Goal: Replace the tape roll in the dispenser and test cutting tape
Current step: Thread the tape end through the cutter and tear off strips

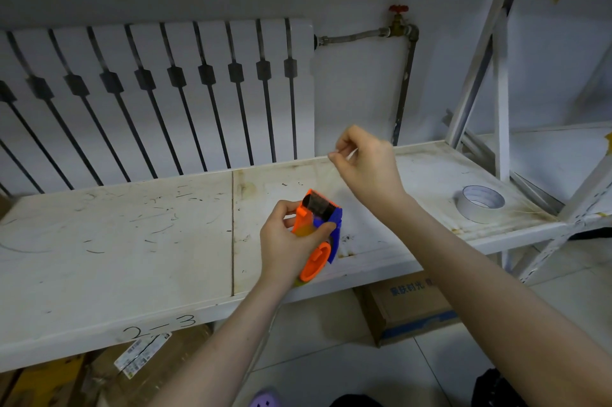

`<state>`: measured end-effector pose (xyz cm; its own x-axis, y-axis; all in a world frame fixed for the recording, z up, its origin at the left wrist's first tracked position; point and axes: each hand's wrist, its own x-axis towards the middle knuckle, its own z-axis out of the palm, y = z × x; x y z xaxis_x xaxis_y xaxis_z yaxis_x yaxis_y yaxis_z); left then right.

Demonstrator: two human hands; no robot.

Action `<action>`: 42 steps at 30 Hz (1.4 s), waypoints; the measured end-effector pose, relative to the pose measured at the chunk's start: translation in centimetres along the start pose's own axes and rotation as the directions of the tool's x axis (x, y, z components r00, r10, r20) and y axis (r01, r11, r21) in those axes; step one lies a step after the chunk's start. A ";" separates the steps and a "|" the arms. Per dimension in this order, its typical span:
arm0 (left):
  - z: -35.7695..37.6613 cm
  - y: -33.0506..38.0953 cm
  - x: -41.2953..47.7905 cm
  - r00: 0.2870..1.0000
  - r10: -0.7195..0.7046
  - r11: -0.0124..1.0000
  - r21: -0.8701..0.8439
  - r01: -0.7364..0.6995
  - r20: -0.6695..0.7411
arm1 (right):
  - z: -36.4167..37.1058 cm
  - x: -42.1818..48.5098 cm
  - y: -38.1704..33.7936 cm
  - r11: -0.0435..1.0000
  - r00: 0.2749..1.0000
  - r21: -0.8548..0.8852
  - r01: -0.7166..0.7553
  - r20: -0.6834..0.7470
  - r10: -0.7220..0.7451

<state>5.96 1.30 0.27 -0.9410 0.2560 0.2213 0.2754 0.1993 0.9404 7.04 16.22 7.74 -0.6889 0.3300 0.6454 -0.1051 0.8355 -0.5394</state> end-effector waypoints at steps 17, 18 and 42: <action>0.7 0.5 0.5 0.998 -0.004 0.997 0.081 -0.001 0.064 | -0.9 -1.5 0.1 0.937 0.947 0.154 0.313 -0.119 -0.297; 0.7 0.5 0.6 0.997 -0.008 0.996 0.084 0.002 0.073 | -0.9 -1.6 -0.4 0.911 0.919 0.133 0.391 -0.111 -0.378; 1.8 -0.1 0.9 0.998 0.031 0.986 0.161 -0.039 0.051 | -1.1 -0.9 1.6 0.966 0.981 0.181 -0.186 0.085 0.173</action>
<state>5.46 3.24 -0.07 -0.9208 0.3102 0.2365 0.3397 0.3393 0.8772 8.28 17.74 6.91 -0.7553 0.4312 0.4935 -0.1025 0.6660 -0.7389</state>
